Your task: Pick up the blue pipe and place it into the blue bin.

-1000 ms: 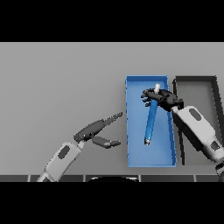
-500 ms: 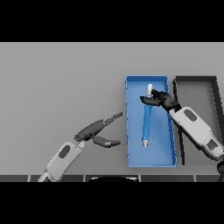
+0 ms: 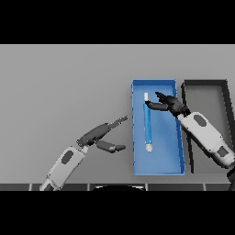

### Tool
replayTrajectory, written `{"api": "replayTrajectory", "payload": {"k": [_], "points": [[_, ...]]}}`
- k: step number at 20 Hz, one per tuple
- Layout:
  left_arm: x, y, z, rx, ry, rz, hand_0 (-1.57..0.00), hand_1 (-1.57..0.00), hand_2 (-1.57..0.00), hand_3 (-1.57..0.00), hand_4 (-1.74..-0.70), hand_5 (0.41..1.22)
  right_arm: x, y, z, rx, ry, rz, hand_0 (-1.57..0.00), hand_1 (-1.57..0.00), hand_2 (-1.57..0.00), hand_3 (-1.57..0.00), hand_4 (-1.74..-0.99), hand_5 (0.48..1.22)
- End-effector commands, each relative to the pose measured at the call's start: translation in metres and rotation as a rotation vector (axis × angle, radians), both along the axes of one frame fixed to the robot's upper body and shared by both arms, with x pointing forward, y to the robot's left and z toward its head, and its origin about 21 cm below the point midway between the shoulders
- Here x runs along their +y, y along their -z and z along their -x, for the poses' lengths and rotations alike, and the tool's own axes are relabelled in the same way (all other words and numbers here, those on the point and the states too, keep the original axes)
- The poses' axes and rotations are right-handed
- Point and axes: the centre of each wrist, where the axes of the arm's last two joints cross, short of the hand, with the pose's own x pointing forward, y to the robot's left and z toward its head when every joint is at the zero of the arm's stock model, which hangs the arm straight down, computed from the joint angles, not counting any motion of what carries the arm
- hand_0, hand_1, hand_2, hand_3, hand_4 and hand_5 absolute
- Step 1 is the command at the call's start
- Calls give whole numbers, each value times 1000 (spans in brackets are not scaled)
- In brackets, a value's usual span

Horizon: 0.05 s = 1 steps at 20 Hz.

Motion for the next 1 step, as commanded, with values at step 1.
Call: {"api": "replayTrajectory", "payload": {"k": [1], "points": [[0,1,-2,-2,0,-1,1,1,1,1,-920,468,-1,3,0,0,5,-6,-9,-8,-7,-6,-1129,677]]}}
